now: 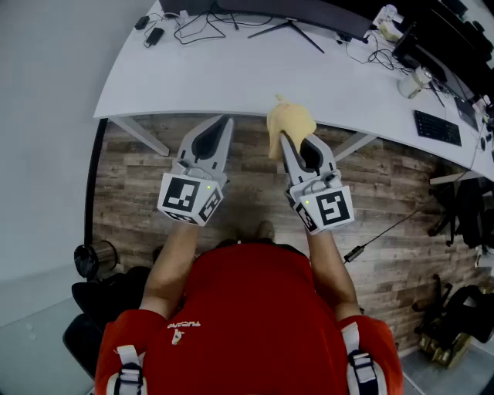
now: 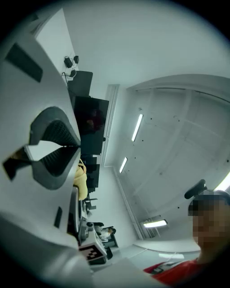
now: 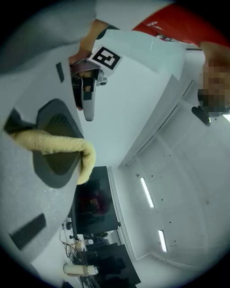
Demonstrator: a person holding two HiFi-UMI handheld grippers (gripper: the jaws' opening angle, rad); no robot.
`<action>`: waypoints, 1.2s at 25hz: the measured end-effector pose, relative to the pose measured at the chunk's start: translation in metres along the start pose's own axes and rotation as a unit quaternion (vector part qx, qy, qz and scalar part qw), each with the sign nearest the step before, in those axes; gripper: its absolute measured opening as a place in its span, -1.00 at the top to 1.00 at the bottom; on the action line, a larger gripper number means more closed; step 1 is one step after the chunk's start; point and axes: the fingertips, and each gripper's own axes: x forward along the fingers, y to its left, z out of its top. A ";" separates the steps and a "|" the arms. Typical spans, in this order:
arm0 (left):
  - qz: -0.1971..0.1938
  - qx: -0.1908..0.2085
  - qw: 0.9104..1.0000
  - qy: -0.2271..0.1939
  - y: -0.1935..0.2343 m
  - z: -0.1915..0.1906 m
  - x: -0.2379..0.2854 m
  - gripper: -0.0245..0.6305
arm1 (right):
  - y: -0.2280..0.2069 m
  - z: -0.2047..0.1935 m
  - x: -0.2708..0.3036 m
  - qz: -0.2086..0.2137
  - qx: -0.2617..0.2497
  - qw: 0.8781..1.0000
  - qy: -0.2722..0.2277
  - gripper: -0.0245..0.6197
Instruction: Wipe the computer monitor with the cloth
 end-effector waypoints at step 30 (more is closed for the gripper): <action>0.044 0.045 0.998 0.005 -0.010 -0.009 0.074 0.89 | -0.070 -0.005 0.020 0.054 0.015 0.998 -0.027 0.75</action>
